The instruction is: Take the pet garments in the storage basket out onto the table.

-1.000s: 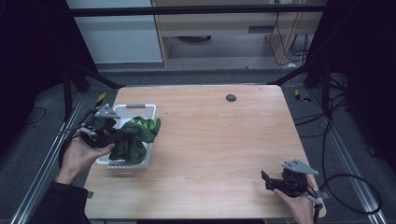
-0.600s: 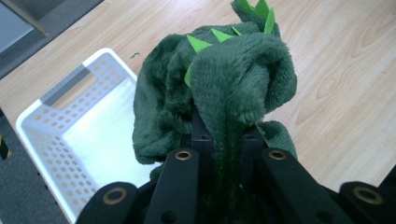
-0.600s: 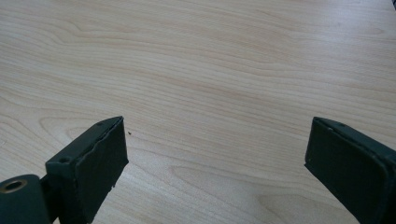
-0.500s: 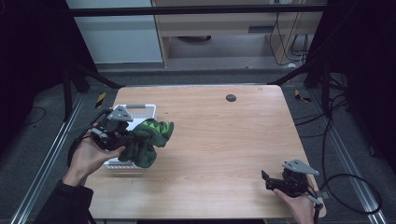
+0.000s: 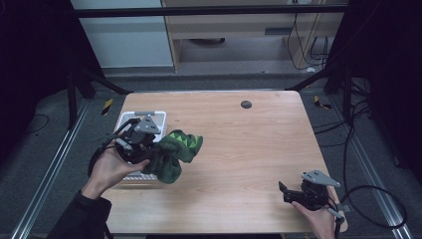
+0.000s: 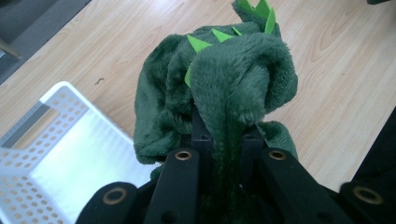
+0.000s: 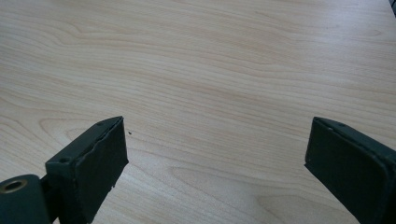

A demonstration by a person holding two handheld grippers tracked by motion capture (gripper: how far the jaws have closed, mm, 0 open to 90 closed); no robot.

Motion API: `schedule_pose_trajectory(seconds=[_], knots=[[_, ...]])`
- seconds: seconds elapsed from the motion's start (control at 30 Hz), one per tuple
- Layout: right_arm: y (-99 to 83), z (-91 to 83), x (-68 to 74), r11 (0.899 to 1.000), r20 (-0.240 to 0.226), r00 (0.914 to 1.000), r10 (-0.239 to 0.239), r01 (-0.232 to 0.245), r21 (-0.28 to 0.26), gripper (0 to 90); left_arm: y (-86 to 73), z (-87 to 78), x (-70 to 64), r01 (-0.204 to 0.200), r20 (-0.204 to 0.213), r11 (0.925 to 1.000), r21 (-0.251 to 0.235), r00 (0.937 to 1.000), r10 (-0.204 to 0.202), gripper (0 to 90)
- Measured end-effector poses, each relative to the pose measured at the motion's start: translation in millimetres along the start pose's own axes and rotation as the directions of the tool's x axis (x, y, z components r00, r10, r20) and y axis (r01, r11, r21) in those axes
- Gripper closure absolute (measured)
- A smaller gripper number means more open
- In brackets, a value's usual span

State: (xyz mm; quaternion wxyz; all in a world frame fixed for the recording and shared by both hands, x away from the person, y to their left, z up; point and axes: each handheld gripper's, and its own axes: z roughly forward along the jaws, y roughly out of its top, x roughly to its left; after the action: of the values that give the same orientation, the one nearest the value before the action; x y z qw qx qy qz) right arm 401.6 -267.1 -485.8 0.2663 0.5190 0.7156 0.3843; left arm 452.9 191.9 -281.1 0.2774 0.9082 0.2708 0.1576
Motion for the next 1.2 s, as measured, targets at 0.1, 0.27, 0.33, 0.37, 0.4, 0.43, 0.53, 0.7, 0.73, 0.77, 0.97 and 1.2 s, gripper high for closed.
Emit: schedule_pose_trajectory(seconds=[0.1,0.27,0.33,0.37,0.4,0.43,0.53,0.7,0.73,0.77,0.97,1.2], knots=[[0.1,-0.4,-0.1,1.000,0.000,1.0000,0.003,-0.003,-0.002,5.7,4.0,4.4,-4.0,-0.013,0.010,0.9999,0.007,0.9999,0.013,81.8],[0.3,-0.5,-0.3,1.000,0.001,1.0000,-0.003,0.003,-0.004,5.7,11.6,11.5,-10.3,-0.034,0.025,0.9993,0.014,0.9991,0.033,81.8],[0.4,-0.5,-0.5,1.000,0.002,1.0000,-0.003,0.003,-0.005,5.7,15.2,15.1,-13.6,-0.045,0.032,0.9989,0.015,0.9985,0.045,81.8],[0.4,-0.8,-0.5,1.000,0.001,1.0000,-0.001,0.001,-0.005,5.7,16.9,16.6,-14.9,-0.052,0.037,0.9985,0.019,0.9980,0.051,81.8],[0.4,-0.9,-0.6,1.000,0.002,1.0000,-0.001,0.001,-0.005,5.7,18.6,18.3,-16.2,-0.057,0.039,0.9982,0.022,0.9977,0.056,81.8],[0.5,-1.1,-0.6,1.000,0.002,1.0000,0.001,-0.001,-0.005,5.7,20.1,20.2,-17.5,-0.060,0.042,0.9979,0.024,0.9973,0.059,81.8],[0.5,-1.2,-1.2,1.000,0.004,1.0000,-0.001,0.001,-0.007,5.7,24.8,26.1,-20.5,-0.074,0.050,0.9967,0.032,0.9961,0.072,81.8],[0.4,-1.2,-1.7,1.000,0.006,1.0000,-0.003,0.003,-0.011,5.4,32.5,37.0,-26.3,-0.096,0.073,0.9943,0.047,0.9930,0.092,81.8],[0.4,-1.2,-1.8,1.000,0.006,1.0000,-0.003,0.003,-0.011,5.4,34.0,38.9,-27.8,-0.100,0.077,0.9938,0.049,0.9924,0.096,81.8],[0.4,-1.2,-2.0,1.000,0.006,1.0000,-0.002,0.002,-0.012,5.3,35.4,40.5,-29.0,-0.106,0.082,0.9931,0.049,0.9914,0.102,81.7],[0.6,-1.4,-2.3,1.000,0.009,1.0000,0.000,0.000,-0.014,5.3,43.1,49.2,-34.9,-0.118,0.102,0.9920,0.044,0.9883,0.113,81.8],[0.6,-1.3,-3.0,1.000,0.010,1.0000,0.001,0.000,-0.016,5.3,50.2,62.1,-40.4,-0.129,0.120,0.9907,0.045,0.9852,0.123,81.7]])
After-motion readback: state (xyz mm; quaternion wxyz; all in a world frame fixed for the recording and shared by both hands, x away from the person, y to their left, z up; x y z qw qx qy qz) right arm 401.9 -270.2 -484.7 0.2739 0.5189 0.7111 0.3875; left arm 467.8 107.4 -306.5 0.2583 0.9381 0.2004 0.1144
